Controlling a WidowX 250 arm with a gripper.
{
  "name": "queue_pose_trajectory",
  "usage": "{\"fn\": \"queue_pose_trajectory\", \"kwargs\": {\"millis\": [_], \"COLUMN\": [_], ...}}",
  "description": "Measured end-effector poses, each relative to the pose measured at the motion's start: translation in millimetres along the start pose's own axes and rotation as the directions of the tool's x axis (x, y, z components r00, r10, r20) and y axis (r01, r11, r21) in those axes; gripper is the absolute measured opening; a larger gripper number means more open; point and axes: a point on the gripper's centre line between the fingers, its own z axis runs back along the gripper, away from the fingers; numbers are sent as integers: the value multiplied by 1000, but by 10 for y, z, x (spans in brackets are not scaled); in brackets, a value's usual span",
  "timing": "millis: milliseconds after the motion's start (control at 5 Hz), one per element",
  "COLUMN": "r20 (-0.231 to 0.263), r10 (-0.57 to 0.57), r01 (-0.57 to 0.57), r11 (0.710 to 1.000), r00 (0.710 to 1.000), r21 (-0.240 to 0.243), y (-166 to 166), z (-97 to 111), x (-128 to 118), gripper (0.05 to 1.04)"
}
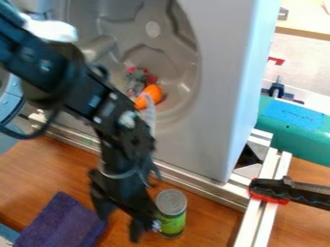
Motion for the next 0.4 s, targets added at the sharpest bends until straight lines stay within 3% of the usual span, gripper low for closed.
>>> {"fn": "queue_pose_trajectory", "kwargs": {"millis": [200, 400], "r20": [-19, 21], "r10": [10, 12], "r01": [-11, -10], "r11": [998, 994], "r00": [1000, 1000], "r21": [-59, -111], "y": [-377, -816], "z": [-220, -400], "x": [216, 391], "gripper": [1001, 1001]}}
